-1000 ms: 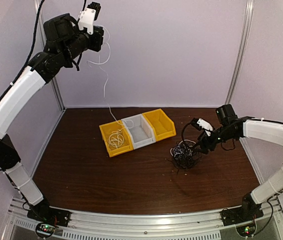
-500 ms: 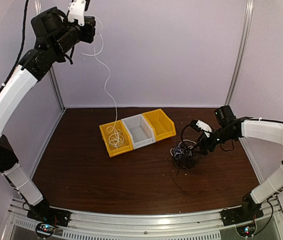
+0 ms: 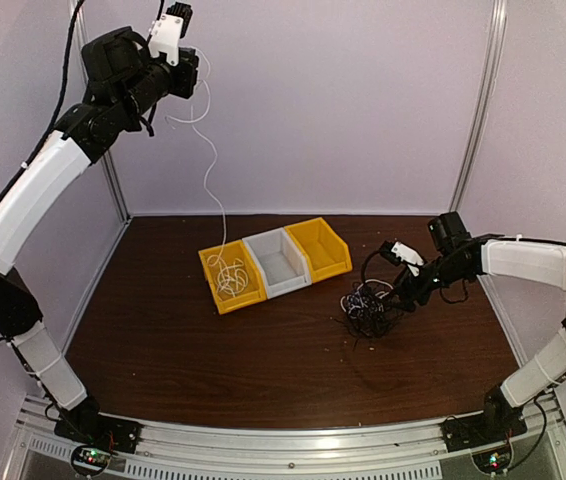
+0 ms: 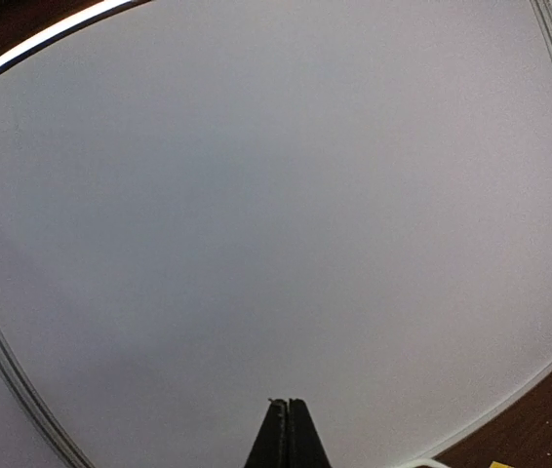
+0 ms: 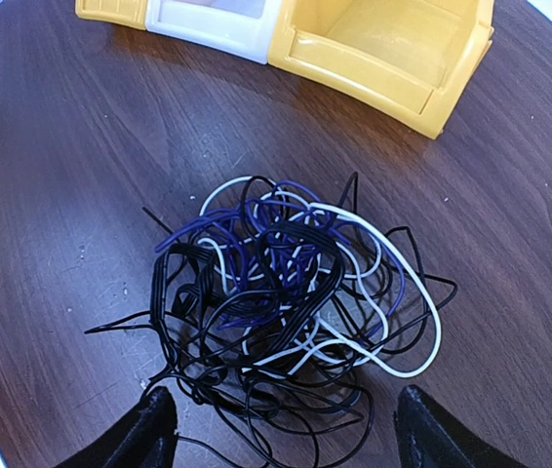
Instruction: Untangle the cables
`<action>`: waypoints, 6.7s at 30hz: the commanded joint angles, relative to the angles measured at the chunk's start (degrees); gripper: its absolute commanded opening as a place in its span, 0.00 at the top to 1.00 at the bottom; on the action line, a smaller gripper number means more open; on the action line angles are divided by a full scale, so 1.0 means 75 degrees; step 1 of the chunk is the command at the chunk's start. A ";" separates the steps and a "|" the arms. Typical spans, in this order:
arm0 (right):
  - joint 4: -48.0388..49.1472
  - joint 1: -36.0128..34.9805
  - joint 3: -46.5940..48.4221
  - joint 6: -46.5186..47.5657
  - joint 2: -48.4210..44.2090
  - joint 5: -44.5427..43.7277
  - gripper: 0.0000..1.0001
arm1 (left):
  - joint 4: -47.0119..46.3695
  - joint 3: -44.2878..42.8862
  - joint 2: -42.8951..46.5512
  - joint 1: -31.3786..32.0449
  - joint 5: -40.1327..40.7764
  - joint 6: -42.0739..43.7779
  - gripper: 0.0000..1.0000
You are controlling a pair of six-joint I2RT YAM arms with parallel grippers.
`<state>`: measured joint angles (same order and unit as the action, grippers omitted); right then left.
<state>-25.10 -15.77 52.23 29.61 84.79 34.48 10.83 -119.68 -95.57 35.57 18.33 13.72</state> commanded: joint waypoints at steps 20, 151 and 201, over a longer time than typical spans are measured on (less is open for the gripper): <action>-0.0162 -0.0253 0.0338 0.0185 0.0002 -0.0016 0.22 | -0.1099 0.4060 0.1211 -0.0735 -0.0871 -0.1135 1.00; -0.2102 0.0256 0.3723 0.1338 0.3321 0.0297 0.79 | -0.3702 0.8380 0.0444 0.2282 -0.4201 -0.4184 0.52; -0.2899 -0.1255 0.4976 0.0056 0.0017 0.1967 1.00 | -0.8855 0.7840 -0.1787 0.3140 -0.4554 -0.3026 0.45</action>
<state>-45.82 -23.22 84.77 33.69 88.01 42.96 -41.50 -56.45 -103.20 57.04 -14.98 -13.52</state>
